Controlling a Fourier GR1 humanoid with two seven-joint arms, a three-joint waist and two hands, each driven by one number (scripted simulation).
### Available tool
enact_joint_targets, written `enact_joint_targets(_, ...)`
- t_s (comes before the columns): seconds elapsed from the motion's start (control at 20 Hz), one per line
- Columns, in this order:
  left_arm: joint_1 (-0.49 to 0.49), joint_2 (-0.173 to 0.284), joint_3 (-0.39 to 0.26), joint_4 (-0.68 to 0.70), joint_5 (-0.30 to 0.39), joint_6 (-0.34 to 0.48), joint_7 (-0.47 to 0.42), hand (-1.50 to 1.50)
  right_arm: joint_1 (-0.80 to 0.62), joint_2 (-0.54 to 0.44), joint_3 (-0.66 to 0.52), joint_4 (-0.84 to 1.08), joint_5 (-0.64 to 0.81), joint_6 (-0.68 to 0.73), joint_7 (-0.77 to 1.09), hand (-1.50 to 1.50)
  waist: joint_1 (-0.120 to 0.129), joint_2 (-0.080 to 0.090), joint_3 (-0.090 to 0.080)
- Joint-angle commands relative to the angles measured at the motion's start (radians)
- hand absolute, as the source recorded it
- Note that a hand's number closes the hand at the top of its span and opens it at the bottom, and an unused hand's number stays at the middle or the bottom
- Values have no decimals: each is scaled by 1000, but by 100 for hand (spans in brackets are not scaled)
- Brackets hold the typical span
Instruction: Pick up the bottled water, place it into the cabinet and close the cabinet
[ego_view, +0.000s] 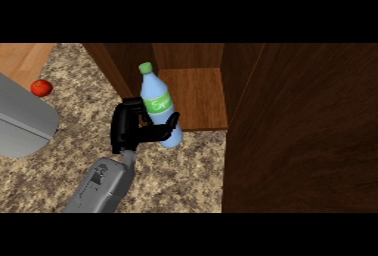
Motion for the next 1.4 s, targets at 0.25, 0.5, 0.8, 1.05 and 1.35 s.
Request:
enact_joint_targets(0.25, -305, 20, -1, 200, -109, 66, 73, 150, -11, 5, 22, 17, 7, 8, -10, -150, -63, 31, 2)
enact_joint_targets(0.5, -319, 25, -14, 211, -148, 130, 98, 150, 7, -14, 29, 0, -1, 21, 7, -150, -68, 28, 2)
enact_joint_targets(0.8, -300, 76, -47, 275, -226, 183, 94, 150, -35, -5, 9, 24, -7, 14, 6, -150, -69, 34, 2)
enact_joint_targets(1.05, -300, 90, -73, 310, -291, 259, 106, 150, -42, -18, 0, 30, -10, 24, 9, -150, -78, 38, 2)
enact_joint_targets(1.35, -281, 132, -76, 296, -287, 259, 131, -150, -34, -9, 19, 31, -12, 28, -2, -150, -78, 39, 0)
